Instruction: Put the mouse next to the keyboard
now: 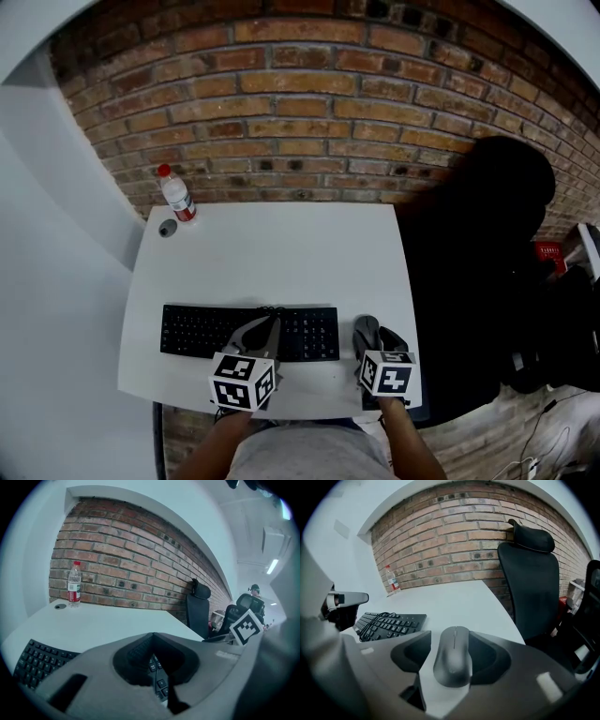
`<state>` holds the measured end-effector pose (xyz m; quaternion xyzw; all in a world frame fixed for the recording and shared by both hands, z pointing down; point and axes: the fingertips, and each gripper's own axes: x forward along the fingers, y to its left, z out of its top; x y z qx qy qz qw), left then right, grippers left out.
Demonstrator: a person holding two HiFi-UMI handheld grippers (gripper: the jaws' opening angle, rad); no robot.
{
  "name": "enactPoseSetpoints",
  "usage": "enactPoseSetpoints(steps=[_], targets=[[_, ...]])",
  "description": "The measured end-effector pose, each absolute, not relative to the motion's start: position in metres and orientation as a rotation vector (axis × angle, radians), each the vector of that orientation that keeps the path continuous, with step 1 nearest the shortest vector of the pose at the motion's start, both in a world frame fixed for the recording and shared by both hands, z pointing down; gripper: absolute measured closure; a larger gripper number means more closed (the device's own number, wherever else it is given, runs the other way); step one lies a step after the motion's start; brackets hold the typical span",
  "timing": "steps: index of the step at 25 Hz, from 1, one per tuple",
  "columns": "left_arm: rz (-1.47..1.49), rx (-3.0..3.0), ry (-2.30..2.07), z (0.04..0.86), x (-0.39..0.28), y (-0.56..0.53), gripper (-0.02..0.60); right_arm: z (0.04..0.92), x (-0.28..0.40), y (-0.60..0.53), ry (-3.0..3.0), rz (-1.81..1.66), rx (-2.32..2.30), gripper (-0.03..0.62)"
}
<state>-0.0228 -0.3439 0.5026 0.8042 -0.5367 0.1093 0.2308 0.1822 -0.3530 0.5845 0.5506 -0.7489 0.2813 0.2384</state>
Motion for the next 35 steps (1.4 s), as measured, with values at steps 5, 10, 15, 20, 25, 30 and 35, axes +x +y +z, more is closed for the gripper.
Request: enactPoseSetpoints(steps=[5, 10, 15, 20, 25, 30, 35], targets=[[0.267, 2.216, -1.501, 0.493, -0.036, -0.342, 0.597, 0.555, 0.162, -0.355, -2.150, 0.693, 1.479, 0.395], [0.237, 2.211, -1.537, 0.481, -0.057, -0.336, 0.597, 0.514, 0.135, -0.357, -2.262, 0.602, 1.457, 0.434], [0.221, 2.207, -1.566, 0.473, -0.080, -0.328, 0.597, 0.479, 0.103, -0.352, -2.358, 0.506, 1.419, 0.465], [0.217, 2.215, -1.576, 0.468, -0.099, -0.321, 0.597, 0.460, 0.078, -0.342, -2.424, 0.469, 1.405, 0.502], [0.212, 2.237, -1.566, 0.463, -0.111, -0.315, 0.597, 0.446, 0.063, -0.330, -2.465, 0.442, 1.424, 0.563], [0.207, 2.256, -1.549, 0.459, -0.112, -0.311, 0.597, 0.434, 0.057, -0.320, -2.491, 0.421, 1.426, 0.588], [0.197, 2.268, -1.534, 0.461, -0.106, -0.310, 0.597, 0.434, 0.059, -0.317, -2.488, 0.415, 1.430, 0.588]])
